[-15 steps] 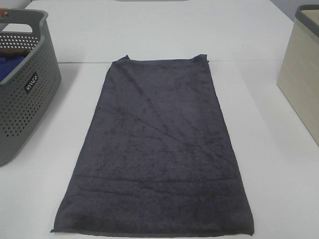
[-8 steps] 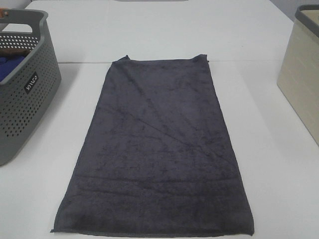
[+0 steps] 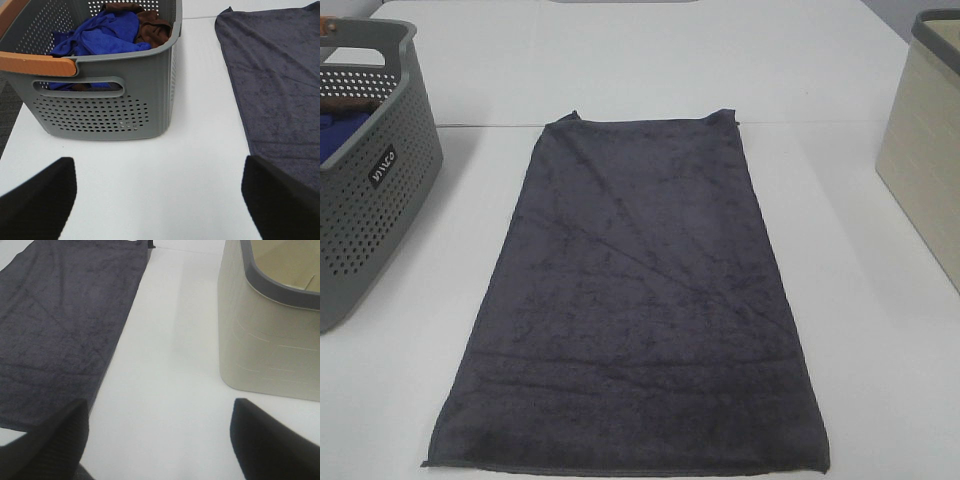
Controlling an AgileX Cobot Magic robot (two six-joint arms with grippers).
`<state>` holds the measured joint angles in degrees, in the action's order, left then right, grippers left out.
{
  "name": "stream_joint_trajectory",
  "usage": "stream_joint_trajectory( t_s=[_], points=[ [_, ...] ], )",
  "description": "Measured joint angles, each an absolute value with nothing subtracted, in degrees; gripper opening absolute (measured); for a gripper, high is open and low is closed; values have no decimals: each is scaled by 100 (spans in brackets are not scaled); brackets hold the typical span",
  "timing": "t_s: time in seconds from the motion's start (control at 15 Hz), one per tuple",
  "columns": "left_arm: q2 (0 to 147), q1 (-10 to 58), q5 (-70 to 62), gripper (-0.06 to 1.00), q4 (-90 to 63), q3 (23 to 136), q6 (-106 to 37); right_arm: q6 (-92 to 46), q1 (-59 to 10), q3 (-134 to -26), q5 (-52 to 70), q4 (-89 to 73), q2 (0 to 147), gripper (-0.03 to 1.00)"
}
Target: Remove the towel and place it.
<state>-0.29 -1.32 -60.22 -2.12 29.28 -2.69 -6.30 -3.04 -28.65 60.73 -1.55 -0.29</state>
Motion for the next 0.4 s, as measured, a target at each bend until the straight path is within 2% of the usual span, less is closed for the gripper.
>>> stream_joint_trajectory(
  t_s=[0.4],
  points=[
    [-29,-132,-6022,84,-258,2928,-269,-630,-304,-2865,6073,-155,-29,76]
  ],
)
